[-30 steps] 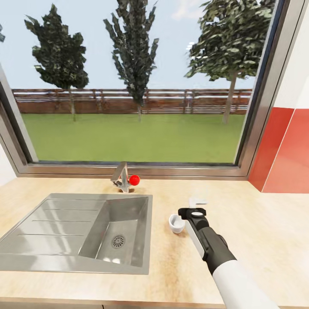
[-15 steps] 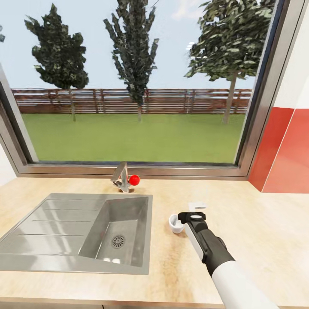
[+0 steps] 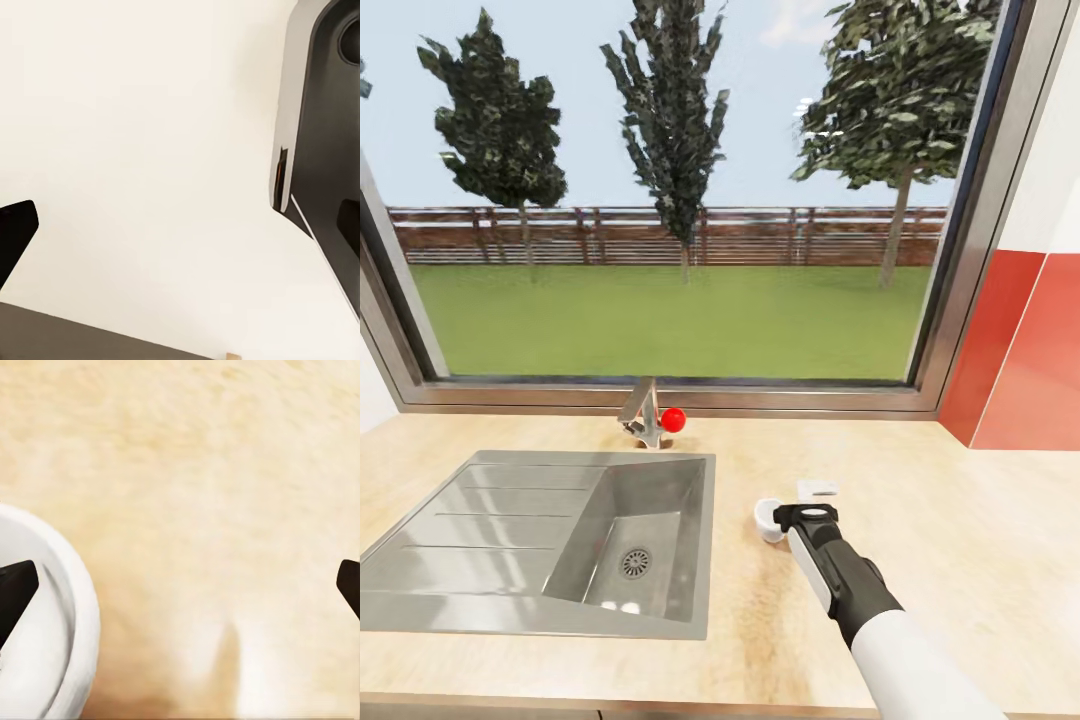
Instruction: Set up a coffee station on the kitchen countertop: keep the coffee maker on the countertop, move the bottle of coffee from the kitchen shelf to the counter next to the coffee maker, place a paper coffee filter on top of the coffee maker, put the saucer next to the coffee maker with the coffee cup on the saucer, and place the electric kettle next to the coffee maker.
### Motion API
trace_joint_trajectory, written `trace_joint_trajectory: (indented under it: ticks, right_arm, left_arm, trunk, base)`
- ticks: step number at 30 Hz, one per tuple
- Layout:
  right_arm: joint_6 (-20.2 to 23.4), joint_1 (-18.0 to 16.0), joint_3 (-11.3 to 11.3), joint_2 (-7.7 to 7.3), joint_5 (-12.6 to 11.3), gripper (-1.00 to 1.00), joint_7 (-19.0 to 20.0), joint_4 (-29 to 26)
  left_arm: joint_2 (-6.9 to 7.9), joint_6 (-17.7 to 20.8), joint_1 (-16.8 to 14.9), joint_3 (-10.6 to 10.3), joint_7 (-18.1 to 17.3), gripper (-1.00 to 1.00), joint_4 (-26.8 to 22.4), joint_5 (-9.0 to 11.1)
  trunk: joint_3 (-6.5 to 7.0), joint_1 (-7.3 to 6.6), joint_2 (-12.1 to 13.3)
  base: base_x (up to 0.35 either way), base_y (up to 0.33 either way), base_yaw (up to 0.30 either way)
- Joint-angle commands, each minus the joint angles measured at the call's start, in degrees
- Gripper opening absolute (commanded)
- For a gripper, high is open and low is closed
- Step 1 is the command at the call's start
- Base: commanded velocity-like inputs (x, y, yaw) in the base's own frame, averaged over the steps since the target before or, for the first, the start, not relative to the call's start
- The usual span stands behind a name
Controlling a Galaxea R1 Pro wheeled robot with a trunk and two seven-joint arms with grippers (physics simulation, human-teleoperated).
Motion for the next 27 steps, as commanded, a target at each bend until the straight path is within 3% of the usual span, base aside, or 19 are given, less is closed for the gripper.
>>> trace_joint_trajectory:
  ticks: [1, 25, 27]
  right_arm:
    - [0.2, -0.1, 0.2, -0.03, -0.6, 1.00, -0.6, 0.0]
    - [0.2, -0.1, 0.3, 0.14, -0.6, 1.00, -0.5, 0.3]
    - [0.3, -0.1, 0.4, 1.13, -0.6, 1.00, -0.5, 1.7]
  left_arm:
    - [0.00, -0.2, 0.0, 0.5, 0.2, 1.00, 0.1, -0.6]
    - [0.02, -0.2, 0.0, 0.5, 0.1, 1.00, 0.1, -0.6]
    - [0.01, -0.2, 0.0, 0.5, 0.1, 1.00, 0.1, -0.6]
  trunk:
    - [-0.10, 0.02, -0.1]
    - [-0.10, 0.02, -0.1]
    - [-0.10, 0.02, -0.1]
  base:
    - [0.000, 0.000, 0.000]
    - [0.000, 0.000, 0.000]
    - [0.000, 0.000, 0.000]
